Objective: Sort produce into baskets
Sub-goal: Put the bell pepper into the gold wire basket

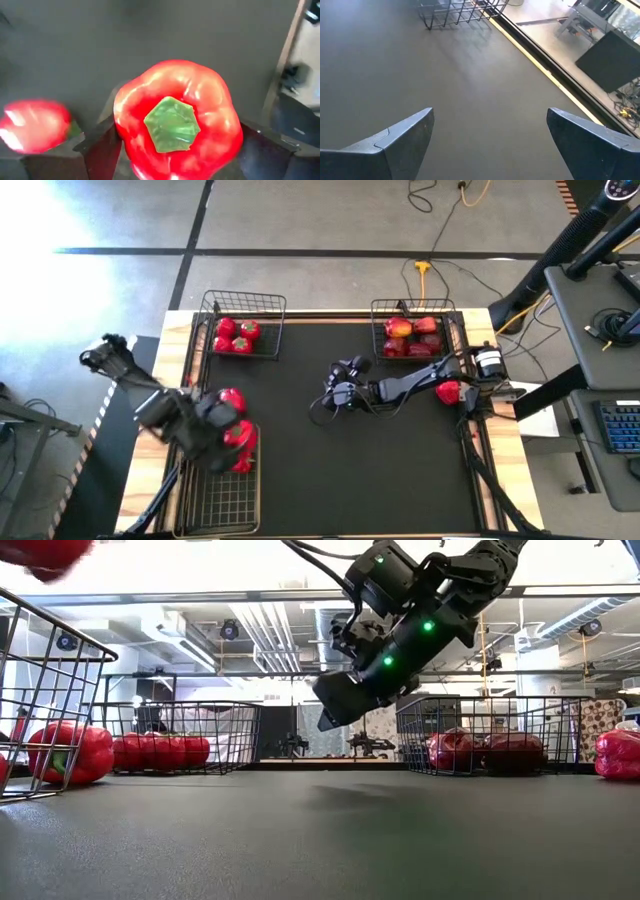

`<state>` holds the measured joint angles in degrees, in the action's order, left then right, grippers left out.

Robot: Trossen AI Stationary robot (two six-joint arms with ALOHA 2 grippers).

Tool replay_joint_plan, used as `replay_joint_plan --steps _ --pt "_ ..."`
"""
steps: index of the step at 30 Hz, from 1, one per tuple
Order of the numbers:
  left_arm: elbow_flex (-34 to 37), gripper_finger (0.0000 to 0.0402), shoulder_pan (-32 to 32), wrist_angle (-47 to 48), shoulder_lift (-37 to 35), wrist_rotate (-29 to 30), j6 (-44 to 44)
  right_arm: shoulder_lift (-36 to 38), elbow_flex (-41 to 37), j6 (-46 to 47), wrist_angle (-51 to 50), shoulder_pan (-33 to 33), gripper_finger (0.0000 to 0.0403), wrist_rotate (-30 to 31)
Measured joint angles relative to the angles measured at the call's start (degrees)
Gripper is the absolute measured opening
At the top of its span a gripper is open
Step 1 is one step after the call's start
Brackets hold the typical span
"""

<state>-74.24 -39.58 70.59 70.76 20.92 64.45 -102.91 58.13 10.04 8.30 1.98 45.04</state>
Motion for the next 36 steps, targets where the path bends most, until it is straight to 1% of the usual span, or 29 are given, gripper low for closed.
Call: replay_joint_plan --steps 3,5,8,10,13,16,20,27,32,34,36 --pt "0.4 0.0308 -6.2 1.5 0.8 -4.2 11.7 0.0 0.0 0.8 0.3 0.0 0.0380 0.0" --pt "1.3 0.0309 -9.4 3.9 1.6 -5.4 18.7 0.0 0.0 0.9 0.7 0.0 0.0380 0.0" --pt "3.9 0.0309 -11.7 4.7 2.9 -6.2 25.6 0.0 0.0 0.9 1.9 0.0 0.0380 0.0" --pt "6.0 0.0310 -11.9 4.7 4.1 -9.3 28.0 0.0 0.0 0.9 2.3 0.0 0.0380 -0.1" --pt "9.3 0.0314 -11.9 4.7 6.0 -16.2 29.3 0.0 0.0 0.9 2.7 0.0 0.0380 -0.1" --pt "12.3 0.0326 -11.8 4.7 7.5 -19.4 29.6 0.0 0.0 0.9 2.7 0.0 0.0380 -0.3" --pt "14.9 0.0348 -11.6 4.7 8.5 -19.2 30.6 0.0 0.0 0.7 2.7 0.0 0.0380 -0.3" --pt "16.7 0.0378 -11.3 4.7 8.6 -18.9 32.1 0.0 0.0 0.6 2.7 0.0 0.0380 -0.5" --pt "16.0 0.0386 -11.2 4.9 8.5 -18.6 31.8 0.0 0.0 0.6 2.7 0.0 0.0380 -0.5" --pt "15.0 0.0386 -10.9 5.6 8.4 -18.5 31.8 0.0 0.0 0.6 2.7 0.0 0.0380 -0.5" --pt "13.2 0.0385 -10.2 6.5 8.2 -17.2 31.6 0.0 0.0 0.6 2.7 0.0 0.0380 -0.5"
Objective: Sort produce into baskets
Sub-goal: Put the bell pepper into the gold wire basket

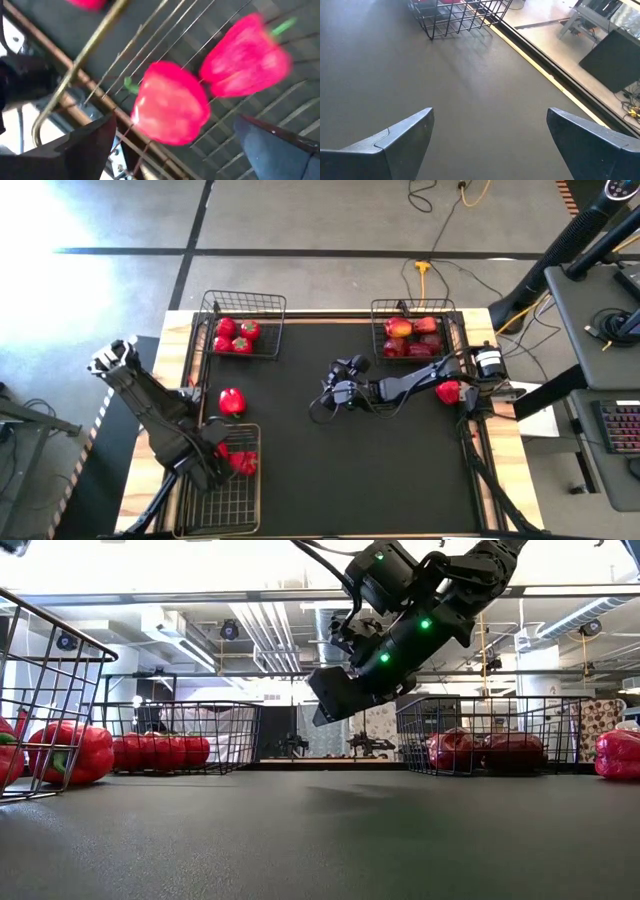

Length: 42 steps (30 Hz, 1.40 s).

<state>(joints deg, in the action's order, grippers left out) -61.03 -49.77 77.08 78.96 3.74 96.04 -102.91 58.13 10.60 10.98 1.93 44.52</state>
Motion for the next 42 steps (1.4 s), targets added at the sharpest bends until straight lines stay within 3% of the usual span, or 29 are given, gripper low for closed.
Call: replay_joint_plan --steps 4,9,14,18,24,31,36,42 --pt "-7.4 0.0382 1.5 4.9 -0.1 8.9 -2.5 0.0 0.0 0.3 0.0 0.0 0.0380 0.0" --pt "-17.8 0.0384 2.9 13.1 -0.3 30.6 -2.6 0.0 0.0 0.3 0.0 0.0 0.0380 0.0" --pt "-18.3 0.0391 6.7 12.7 -1.2 37.8 -6.0 0.0 0.0 0.2 0.0 0.0 0.0380 -0.1" --pt "-12.6 0.0396 11.4 12.9 -1.2 36.8 -5.3 0.0 0.0 0.2 0.0 0.0 0.0380 -0.1" --pt "-1.5 0.0400 23.5 12.9 -3.8 30.0 0.3 0.0 0.0 0.3 0.0 0.0 0.0380 -0.1" --pt "6.0 0.0400 40.2 7.1 -10.0 22.7 -10.2 0.0 -0.1 0.3 0.0 0.0 0.0380 -0.2" --pt "12.3 0.0400 44.0 -7.1 -12.7 14.6 -14.8 0.0 -0.1 0.1 -0.4 0.0 0.0380 -0.3" --pt "18.6 0.0400 44.4 -11.6 -12.4 14.1 -12.3 0.0 -0.1 0.0 -0.5 0.0 0.0380 -3.5"
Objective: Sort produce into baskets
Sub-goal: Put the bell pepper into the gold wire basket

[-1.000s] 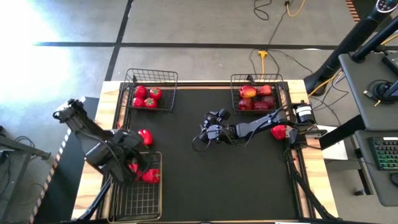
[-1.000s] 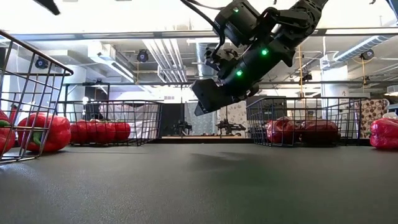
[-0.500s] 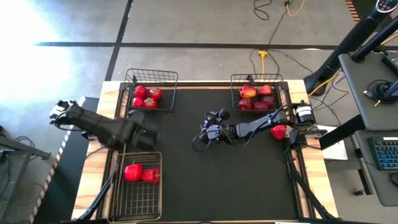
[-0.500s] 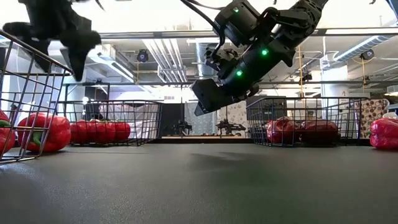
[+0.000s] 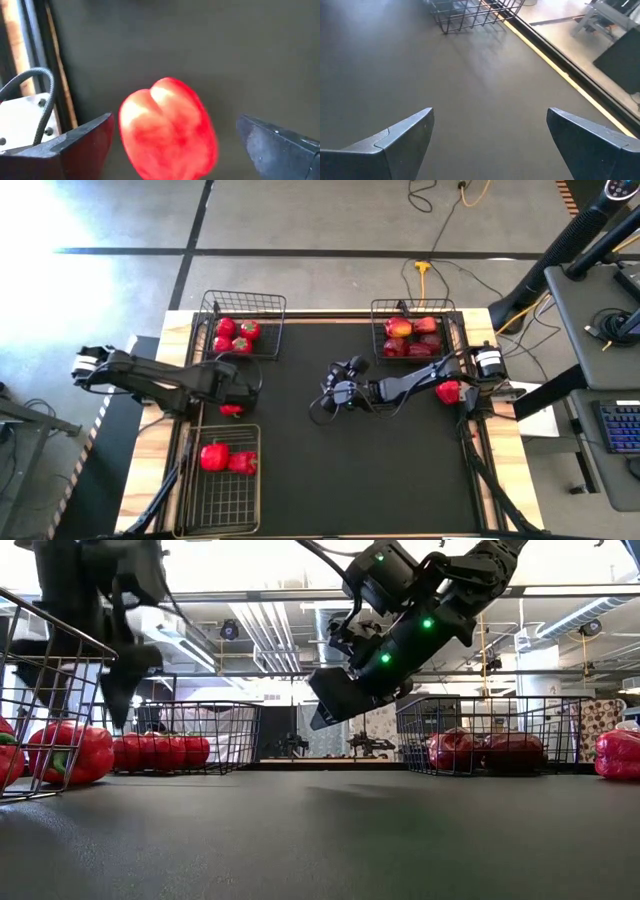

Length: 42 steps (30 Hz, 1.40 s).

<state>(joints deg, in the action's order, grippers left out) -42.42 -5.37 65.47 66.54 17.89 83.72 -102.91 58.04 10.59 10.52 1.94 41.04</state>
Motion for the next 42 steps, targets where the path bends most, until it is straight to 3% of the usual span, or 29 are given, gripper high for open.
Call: replay_joint_plan --steps 17,26,30,34,39,42 --pt "8.2 0.0394 0.0 -12.4 1.3 -3.7 -1.1 0.0 0.0 -0.1 0.5 0.0 0.0380 -0.6" --pt "5.6 0.0307 -0.1 -13.4 5.6 -3.8 -10.7 0.0 0.0 -0.2 0.5 0.0 0.0380 -0.6" --pt "-0.5 0.0306 -1.1 -11.2 6.6 -3.9 -17.1 0.0 -0.6 -1.5 -0.5 0.0 0.0380 -0.5" --pt "-11.9 0.0306 -5.5 -3.7 6.7 -0.3 -21.5 0.0 -1.6 -1.3 -0.9 -0.2 0.0380 3.8" --pt "-28.2 0.0306 -16.3 3.6 7.2 2.4 -26.0 0.0 -1.8 -1.2 -0.9 -0.3 0.0380 5.9" --pt "-34.2 0.0306 -25.1 3.8 8.1 2.1 -22.4 0.0 -1.8 -1.2 -0.9 -0.2 0.0380 5.9"
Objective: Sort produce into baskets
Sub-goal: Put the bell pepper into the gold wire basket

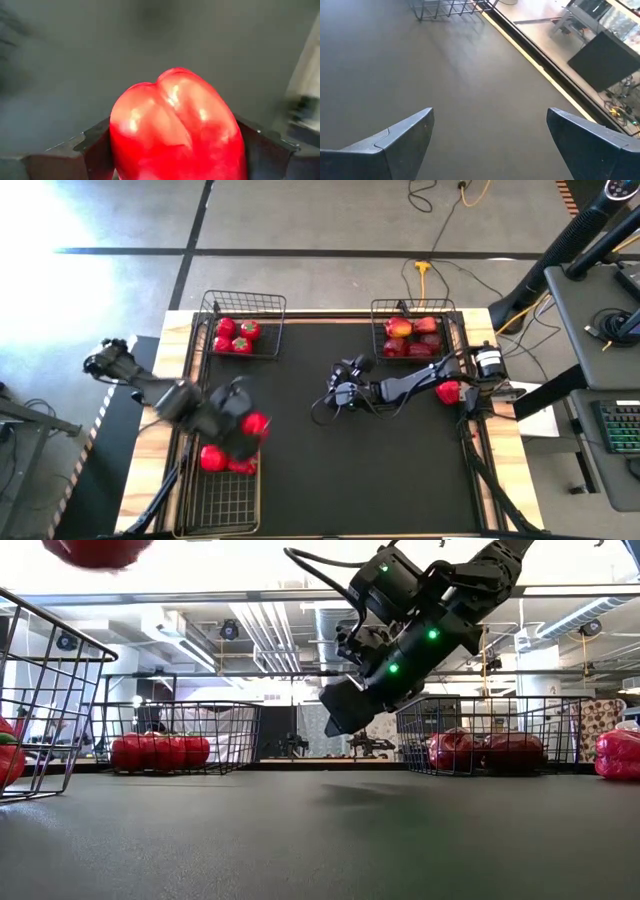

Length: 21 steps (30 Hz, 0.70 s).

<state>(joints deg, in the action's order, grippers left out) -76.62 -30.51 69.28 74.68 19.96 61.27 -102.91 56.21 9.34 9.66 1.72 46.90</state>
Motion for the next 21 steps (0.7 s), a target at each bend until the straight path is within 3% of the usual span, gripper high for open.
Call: replay_joint_plan --steps 6,10,14,18,21 --pt "-3.9 0.0306 -16.3 0.3 3.8 -2.2 19.7 0.0 0.0 2.4 -0.1 0.0 0.0380 -0.4" --pt "-2.7 0.0306 -22.9 0.5 8.2 -3.2 29.8 0.0 0.0 6.0 -0.3 0.9 0.0380 -3.0" --pt "-1.4 0.0315 -24.2 0.6 13.5 -9.1 34.7 0.0 0.0 7.5 0.0 4.0 0.0380 -6.4" --pt "-1.1 0.0328 -23.7 2.6 19.4 -20.3 34.9 0.0 0.0 10.0 0.3 8.7 0.0380 -6.4" --pt "-0.9 0.0327 -23.5 2.9 23.2 -22.5 33.4 0.0 0.0 12.2 1.2 12.5 0.0380 -6.4"
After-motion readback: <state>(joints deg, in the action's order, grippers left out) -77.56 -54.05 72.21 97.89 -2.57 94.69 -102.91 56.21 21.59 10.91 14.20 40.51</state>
